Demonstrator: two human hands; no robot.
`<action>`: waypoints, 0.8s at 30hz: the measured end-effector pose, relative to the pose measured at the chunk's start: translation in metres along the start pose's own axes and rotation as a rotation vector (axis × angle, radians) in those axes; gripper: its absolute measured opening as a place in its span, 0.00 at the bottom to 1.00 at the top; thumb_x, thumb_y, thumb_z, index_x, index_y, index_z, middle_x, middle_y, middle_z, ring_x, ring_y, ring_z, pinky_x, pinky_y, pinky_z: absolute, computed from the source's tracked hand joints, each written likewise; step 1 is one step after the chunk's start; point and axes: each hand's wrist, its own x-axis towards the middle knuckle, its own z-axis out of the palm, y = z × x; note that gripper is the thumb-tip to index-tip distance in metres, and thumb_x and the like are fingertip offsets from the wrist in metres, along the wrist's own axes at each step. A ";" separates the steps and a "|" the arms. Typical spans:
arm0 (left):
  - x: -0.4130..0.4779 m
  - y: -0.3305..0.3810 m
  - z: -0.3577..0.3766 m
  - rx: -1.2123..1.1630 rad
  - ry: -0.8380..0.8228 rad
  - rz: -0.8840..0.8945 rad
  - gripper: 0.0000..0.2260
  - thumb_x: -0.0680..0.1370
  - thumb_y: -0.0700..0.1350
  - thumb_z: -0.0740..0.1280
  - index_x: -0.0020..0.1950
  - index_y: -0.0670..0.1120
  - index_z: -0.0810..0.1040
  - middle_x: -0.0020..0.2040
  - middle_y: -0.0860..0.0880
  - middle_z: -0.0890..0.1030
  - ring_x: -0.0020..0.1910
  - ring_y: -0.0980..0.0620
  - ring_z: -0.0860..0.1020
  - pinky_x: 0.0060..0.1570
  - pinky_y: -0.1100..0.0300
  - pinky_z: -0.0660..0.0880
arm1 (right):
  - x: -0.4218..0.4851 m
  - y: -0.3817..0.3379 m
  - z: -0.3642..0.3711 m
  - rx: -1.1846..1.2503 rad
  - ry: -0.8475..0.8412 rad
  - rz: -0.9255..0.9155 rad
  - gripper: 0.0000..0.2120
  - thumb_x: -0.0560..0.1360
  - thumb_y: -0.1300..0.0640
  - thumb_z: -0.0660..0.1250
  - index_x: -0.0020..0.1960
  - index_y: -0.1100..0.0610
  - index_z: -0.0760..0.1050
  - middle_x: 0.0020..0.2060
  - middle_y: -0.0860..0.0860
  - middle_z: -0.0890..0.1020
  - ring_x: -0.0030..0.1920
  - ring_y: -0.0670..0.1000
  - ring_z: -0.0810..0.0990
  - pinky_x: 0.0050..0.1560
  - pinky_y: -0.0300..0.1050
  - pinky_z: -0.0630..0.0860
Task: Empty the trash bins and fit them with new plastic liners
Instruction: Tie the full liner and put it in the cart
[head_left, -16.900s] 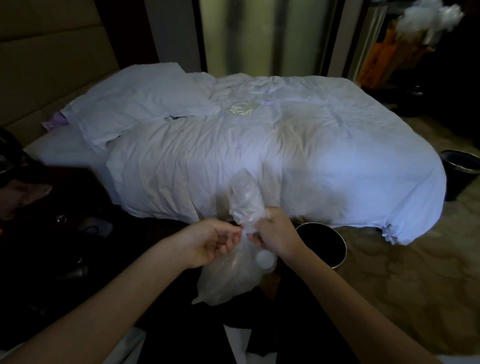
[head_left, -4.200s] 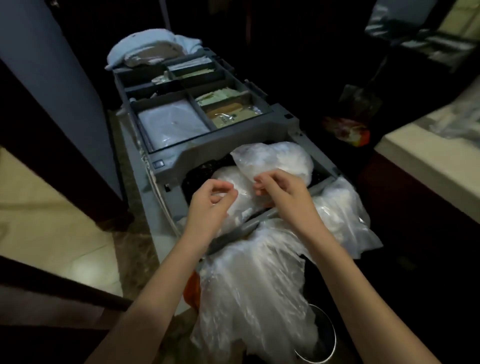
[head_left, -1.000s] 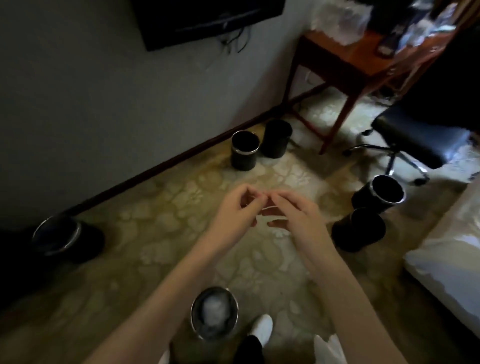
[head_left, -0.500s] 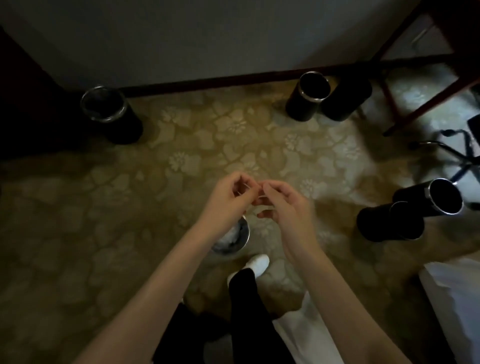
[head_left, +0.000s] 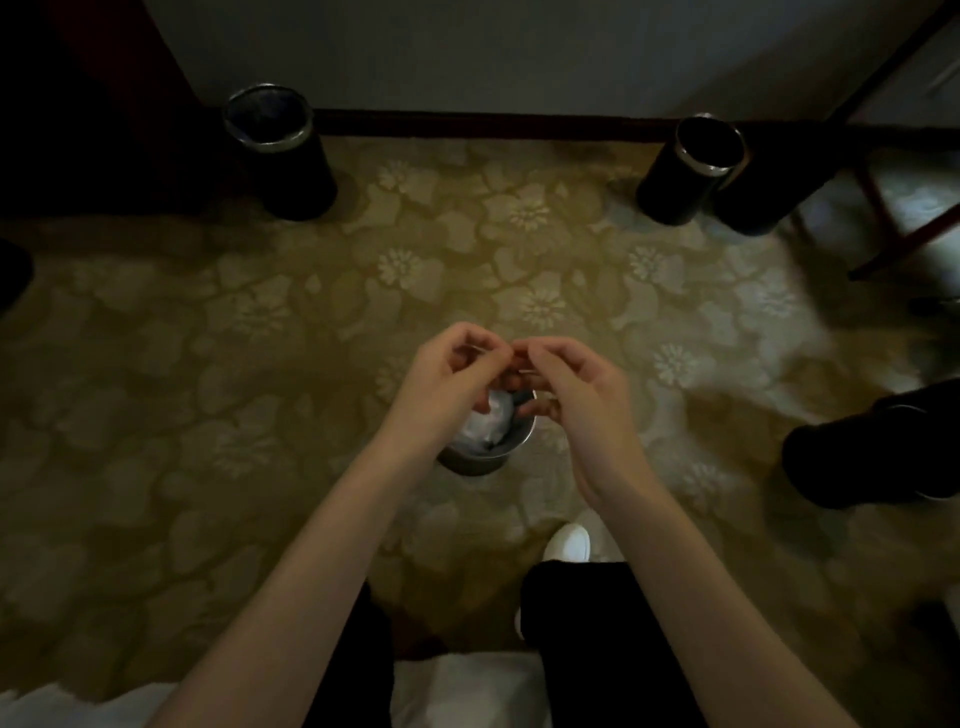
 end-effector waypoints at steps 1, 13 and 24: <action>-0.010 -0.014 0.007 -0.005 0.006 0.030 0.04 0.79 0.37 0.66 0.45 0.43 0.78 0.28 0.58 0.79 0.27 0.63 0.75 0.28 0.70 0.70 | -0.009 0.014 -0.009 0.012 -0.010 -0.020 0.08 0.80 0.60 0.64 0.50 0.59 0.82 0.43 0.55 0.86 0.44 0.52 0.85 0.37 0.37 0.77; -0.162 -0.144 0.055 -0.064 0.084 -0.062 0.06 0.79 0.39 0.66 0.42 0.45 0.79 0.29 0.52 0.77 0.23 0.56 0.72 0.26 0.63 0.71 | -0.168 0.122 -0.119 0.124 -0.063 -0.062 0.09 0.81 0.59 0.63 0.47 0.58 0.80 0.41 0.55 0.86 0.39 0.50 0.84 0.33 0.38 0.76; -0.097 -0.178 0.029 -0.144 0.210 -0.337 0.07 0.80 0.38 0.64 0.42 0.43 0.75 0.28 0.49 0.72 0.25 0.53 0.68 0.22 0.66 0.68 | -0.087 0.124 -0.125 0.135 -0.019 0.074 0.07 0.80 0.59 0.63 0.51 0.61 0.78 0.40 0.56 0.86 0.37 0.49 0.83 0.35 0.38 0.76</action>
